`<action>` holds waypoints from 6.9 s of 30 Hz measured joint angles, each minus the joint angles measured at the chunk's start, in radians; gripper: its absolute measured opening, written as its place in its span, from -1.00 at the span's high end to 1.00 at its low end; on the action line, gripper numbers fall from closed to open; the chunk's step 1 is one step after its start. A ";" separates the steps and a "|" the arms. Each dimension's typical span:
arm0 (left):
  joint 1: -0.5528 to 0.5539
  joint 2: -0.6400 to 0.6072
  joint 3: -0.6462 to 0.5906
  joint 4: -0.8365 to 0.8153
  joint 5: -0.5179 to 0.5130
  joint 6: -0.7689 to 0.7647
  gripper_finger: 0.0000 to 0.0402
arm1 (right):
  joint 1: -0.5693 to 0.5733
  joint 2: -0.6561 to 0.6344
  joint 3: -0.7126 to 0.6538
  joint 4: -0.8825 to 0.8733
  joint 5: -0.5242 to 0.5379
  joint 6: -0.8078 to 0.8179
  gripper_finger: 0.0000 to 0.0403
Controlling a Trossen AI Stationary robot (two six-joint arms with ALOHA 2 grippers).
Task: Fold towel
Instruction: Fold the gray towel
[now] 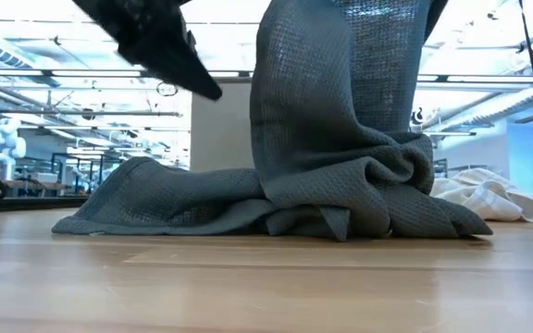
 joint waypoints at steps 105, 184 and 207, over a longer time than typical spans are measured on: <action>-0.035 -0.014 0.471 -0.322 -0.255 0.394 0.14 | 0.080 0.077 0.172 -0.059 -0.154 -0.064 1.00; 0.149 0.154 0.471 -0.021 0.478 0.440 0.98 | -0.202 0.260 0.172 0.233 -0.330 -0.430 0.75; -0.046 -0.106 0.471 -0.718 0.042 0.227 1.00 | -0.120 0.234 -0.070 0.087 -0.443 -0.001 0.23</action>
